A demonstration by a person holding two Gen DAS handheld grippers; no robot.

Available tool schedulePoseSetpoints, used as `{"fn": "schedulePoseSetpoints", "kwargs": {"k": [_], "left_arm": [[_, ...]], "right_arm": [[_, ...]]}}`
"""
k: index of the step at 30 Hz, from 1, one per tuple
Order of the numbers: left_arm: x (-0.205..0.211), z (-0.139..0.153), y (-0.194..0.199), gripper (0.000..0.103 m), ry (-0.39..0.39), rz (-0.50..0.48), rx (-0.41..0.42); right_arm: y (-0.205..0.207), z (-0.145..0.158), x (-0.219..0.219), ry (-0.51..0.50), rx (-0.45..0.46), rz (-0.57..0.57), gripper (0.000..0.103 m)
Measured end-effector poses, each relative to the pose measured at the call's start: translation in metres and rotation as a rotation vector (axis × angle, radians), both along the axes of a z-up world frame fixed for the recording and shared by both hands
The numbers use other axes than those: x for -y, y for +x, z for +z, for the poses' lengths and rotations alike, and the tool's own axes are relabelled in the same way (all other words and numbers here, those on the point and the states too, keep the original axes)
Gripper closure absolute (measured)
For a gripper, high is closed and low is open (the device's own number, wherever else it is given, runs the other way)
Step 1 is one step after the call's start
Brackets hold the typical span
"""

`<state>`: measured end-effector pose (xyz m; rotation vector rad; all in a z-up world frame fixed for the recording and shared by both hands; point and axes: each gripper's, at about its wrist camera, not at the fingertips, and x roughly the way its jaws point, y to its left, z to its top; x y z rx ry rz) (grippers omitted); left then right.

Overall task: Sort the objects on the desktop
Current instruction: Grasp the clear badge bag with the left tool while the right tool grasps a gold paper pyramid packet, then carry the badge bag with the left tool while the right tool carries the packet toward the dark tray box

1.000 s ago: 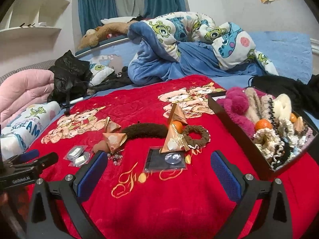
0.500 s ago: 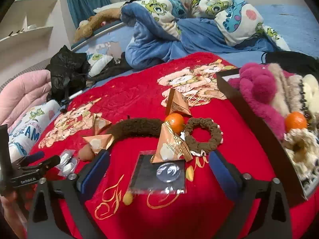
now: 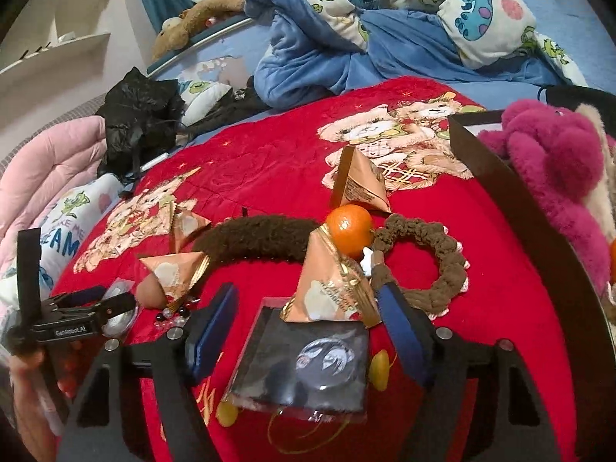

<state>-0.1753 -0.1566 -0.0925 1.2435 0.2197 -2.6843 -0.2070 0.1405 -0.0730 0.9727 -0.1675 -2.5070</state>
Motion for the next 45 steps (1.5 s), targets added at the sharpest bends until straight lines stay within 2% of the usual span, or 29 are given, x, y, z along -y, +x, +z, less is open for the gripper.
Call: {"fn": "schedulePoseSetpoints", "kwargs": {"k": [7, 9, 11, 13, 14, 18, 23, 24, 37, 45], "left_arm": [[0.001, -0.004, -0.003, 0.000, 0.000, -0.002, 0.002], [0.000, -0.004, -0.003, 0.000, -0.009, -0.002, -0.002], [0.000, -0.005, -0.003, 0.000, -0.009, -0.002, -0.006], [0.000, -0.005, -0.002, 0.000, -0.014, -0.002, -0.012], [-0.001, -0.005, -0.001, 0.000, -0.016, -0.002, -0.015], [-0.002, -0.004, 0.002, 0.003, -0.020, -0.007, -0.040], [-0.005, -0.001, 0.009, 0.036, -0.059, 0.011, -0.069], [-0.004, 0.000, 0.011, 0.037, -0.062, 0.019, -0.075], [-0.001, 0.003, 0.018, 0.039, -0.051, 0.028, -0.108], [0.003, 0.012, 0.030, 0.040, 0.006, 0.019, -0.138]], "right_arm": [[-0.010, 0.002, 0.012, 0.059, -0.021, 0.022, 0.030], [-0.013, -0.001, 0.016, 0.075, -0.011, 0.030, 0.039], [-0.016, -0.010, 0.019, 0.102, 0.017, 0.025, 0.057], [-0.018, -0.015, 0.022, 0.126, 0.026, 0.010, 0.061], [-0.016, -0.013, 0.021, 0.118, 0.019, 0.012, 0.067], [-0.016, -0.016, 0.012, 0.069, 0.025, 0.012, 0.069], [-0.013, -0.016, 0.013, 0.074, 0.013, 0.007, 0.069], [-0.012, -0.016, 0.013, 0.081, 0.008, 0.006, 0.069], [-0.007, -0.013, 0.018, 0.114, -0.026, 0.006, 0.069], [0.002, -0.008, 0.019, 0.127, -0.052, 0.008, 0.070]]}}
